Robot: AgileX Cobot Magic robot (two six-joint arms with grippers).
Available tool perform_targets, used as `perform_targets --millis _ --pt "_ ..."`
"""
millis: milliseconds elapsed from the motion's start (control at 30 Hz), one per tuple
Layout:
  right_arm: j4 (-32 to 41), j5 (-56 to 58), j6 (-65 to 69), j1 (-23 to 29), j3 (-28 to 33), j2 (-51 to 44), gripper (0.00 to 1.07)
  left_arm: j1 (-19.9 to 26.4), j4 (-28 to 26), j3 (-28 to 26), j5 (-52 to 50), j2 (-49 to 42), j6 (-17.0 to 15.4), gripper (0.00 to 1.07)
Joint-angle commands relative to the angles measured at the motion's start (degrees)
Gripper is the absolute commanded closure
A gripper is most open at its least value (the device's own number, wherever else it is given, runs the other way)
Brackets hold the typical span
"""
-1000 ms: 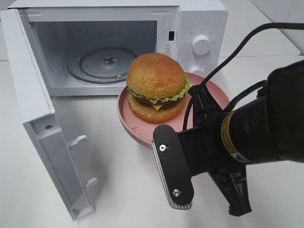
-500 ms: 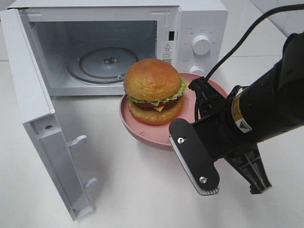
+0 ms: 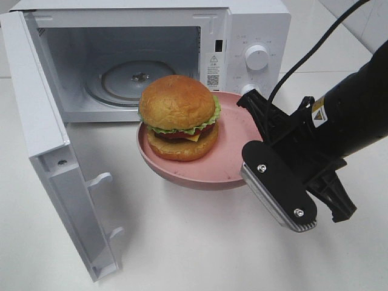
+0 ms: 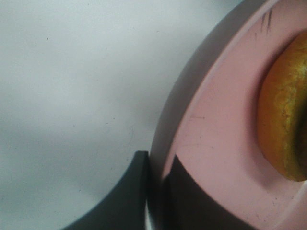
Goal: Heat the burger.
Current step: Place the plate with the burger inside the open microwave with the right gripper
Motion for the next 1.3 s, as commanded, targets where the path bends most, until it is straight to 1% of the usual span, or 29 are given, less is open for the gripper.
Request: perform_targets --millis 33,67,100,467,700,800,867,967,1033,1133,1200,1267,1300 --pt "6.19 -3.95 -7.56 -1.66 -1.03 -0.80 1.07 -0.06 0.23 0.11 -0.80 -0.97 -0.11 0.18" --pt "9.68 -3.95 -12.61 -2.64 -1.03 -0.69 1.07 -0.06 0.23 0.11 -0.80 -0.97 -0.11 0.18" --pt "11.46 -4.01 -15.93 -3.55 -1.03 -0.46 1.07 -0.06 0.23 0.11 -0.80 -0.97 -0.11 0.18" --pt "12.20 -6.59 -17.19 -3.84 -1.26 1.49 1.07 -0.06 0.23 0.11 -0.80 -0.97 -0.11 0.18" --pt "12.66 -6.36 -16.50 -3.84 -5.21 4.07 1.07 -0.06 0.17 0.11 -0.80 -0.97 -0.11 0.18" --pt "12.66 -6.36 -16.50 -3.78 -5.61 4.41 1.07 -0.06 0.17 0.11 -0.80 -0.97 -0.11 0.18" --pt "12.61 -6.42 -16.33 -2.18 -7.22 6.13 1.07 -0.06 0.17 0.11 -0.80 -0.97 -0.11 0.18" --pt "12.61 -6.53 -16.33 -1.78 -7.73 6.76 1.07 -0.06 0.17 0.11 -0.80 -0.97 -0.11 0.18" --pt "12.61 -6.59 -16.27 -1.20 -9.97 9.22 1.07 -0.06 0.17 0.11 -0.80 -0.97 -0.11 0.18" --pt "12.61 -6.59 -16.27 -1.20 -10.60 9.80 1.07 -0.06 0.17 0.11 -0.80 -0.97 -0.11 0.18" --pt "12.61 -6.59 -14.55 -1.20 -13.24 12.20 1.07 -0.06 0.17 0.11 -0.80 -0.97 -0.11 0.18" --pt "12.61 -6.59 -14.27 -1.20 -13.87 12.72 1.07 -0.06 0.17 0.11 -0.80 -0.97 -0.11 0.18" --pt "12.49 -6.59 -13.35 -1.20 -15.53 14.09 1.07 -0.06 0.17 0.11 -0.80 -0.97 -0.11 0.18"
